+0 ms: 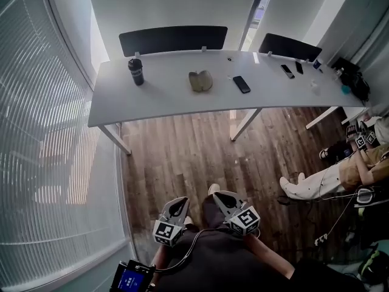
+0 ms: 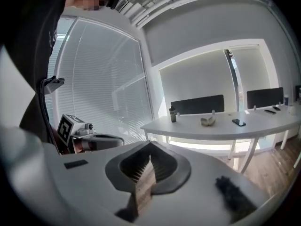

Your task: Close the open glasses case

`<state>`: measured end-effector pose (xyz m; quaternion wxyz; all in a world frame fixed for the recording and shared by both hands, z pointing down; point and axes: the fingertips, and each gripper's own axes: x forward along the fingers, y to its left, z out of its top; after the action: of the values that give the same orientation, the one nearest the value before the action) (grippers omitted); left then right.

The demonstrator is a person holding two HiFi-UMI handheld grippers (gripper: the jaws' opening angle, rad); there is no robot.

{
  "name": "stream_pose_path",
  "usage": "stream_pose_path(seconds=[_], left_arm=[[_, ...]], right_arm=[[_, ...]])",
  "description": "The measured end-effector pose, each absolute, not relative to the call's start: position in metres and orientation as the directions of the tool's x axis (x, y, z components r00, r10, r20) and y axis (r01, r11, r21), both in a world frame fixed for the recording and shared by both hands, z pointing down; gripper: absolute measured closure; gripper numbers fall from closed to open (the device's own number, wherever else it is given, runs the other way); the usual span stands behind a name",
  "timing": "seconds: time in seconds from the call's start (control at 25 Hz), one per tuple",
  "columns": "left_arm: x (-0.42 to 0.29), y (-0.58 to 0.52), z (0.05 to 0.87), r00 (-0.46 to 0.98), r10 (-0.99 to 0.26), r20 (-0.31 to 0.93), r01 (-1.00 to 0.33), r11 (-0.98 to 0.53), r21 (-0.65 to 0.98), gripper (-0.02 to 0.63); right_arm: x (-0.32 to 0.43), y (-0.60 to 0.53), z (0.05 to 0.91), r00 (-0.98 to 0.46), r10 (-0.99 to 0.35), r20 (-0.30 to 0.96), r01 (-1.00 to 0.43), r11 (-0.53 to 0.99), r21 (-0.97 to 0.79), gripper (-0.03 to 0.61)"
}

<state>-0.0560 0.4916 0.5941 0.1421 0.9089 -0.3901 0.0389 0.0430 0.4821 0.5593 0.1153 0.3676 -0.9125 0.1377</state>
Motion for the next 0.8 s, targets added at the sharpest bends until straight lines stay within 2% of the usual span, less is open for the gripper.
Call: stream_pose_path(seconds=[0.28, 0.48, 0.8], left_arm=[[-0.039, 0.440, 0.588, 0.686, -0.704, 0.182, -0.726, -0.677, 0.121, 0.606], [-0.020, 0.383, 0.585, 0.653, -0.726, 0.214, -0.756, -0.642, 0.130, 0.606], [0.040, 0.304, 0.581, 0.658, -0.719, 0.224, -0.749, -0.654, 0.105, 0.606]], right_arm=[[0.037, 0.434, 0.575, -0.786, -0.551, 0.282, -0.609, 0.770, -0.192, 0.571], [0.050, 0.388, 0.571, -0.831, -0.493, 0.259, -0.543, 0.819, -0.185, 0.571], [0.115, 0.302, 0.559, -0.815, -0.526, 0.242, -0.569, 0.804, -0.171, 0.571]])
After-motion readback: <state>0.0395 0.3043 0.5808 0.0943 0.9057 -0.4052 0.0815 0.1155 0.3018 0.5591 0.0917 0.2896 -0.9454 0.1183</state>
